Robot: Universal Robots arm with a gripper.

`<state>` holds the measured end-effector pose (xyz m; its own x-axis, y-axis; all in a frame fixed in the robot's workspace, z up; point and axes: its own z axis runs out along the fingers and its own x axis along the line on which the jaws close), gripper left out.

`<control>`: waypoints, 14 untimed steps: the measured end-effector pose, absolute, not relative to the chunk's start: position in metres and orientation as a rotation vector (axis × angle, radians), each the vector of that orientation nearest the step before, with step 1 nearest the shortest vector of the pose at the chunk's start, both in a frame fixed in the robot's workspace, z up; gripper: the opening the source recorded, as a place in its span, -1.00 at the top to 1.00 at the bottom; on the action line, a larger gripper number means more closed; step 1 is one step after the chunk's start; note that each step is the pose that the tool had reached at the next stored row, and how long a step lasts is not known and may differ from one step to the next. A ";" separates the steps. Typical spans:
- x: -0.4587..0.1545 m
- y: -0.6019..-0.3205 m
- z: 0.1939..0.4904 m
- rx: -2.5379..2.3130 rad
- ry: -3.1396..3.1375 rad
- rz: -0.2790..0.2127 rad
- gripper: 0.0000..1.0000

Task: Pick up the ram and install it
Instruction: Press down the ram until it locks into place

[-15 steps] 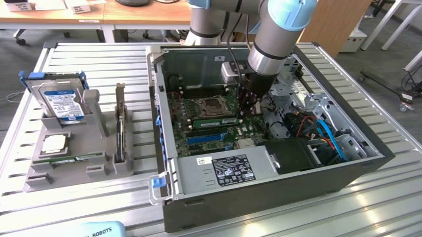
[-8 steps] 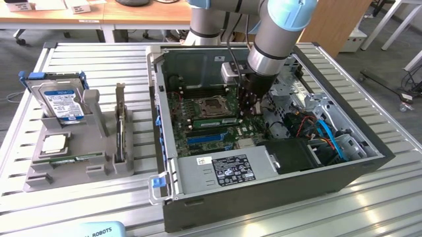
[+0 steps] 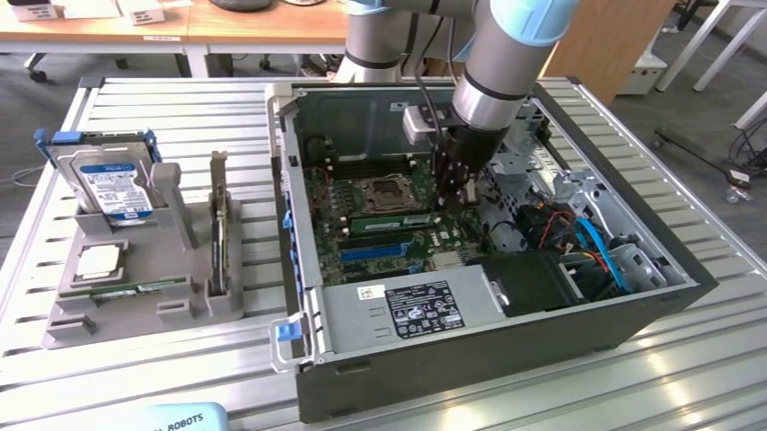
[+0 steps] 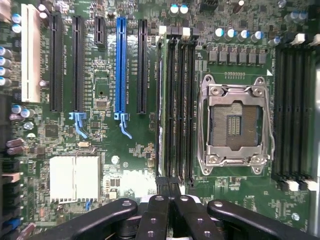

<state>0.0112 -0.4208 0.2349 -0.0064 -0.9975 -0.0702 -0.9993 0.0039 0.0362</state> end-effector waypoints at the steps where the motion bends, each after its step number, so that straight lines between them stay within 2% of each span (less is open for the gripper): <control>1: 0.011 -0.421 0.237 -2.197 2.208 0.117 0.80; 8: 0.011 -0.421 0.255 -2.197 2.208 0.117 0.80; 14: 0.011 -0.421 0.256 -2.197 2.208 0.117 0.80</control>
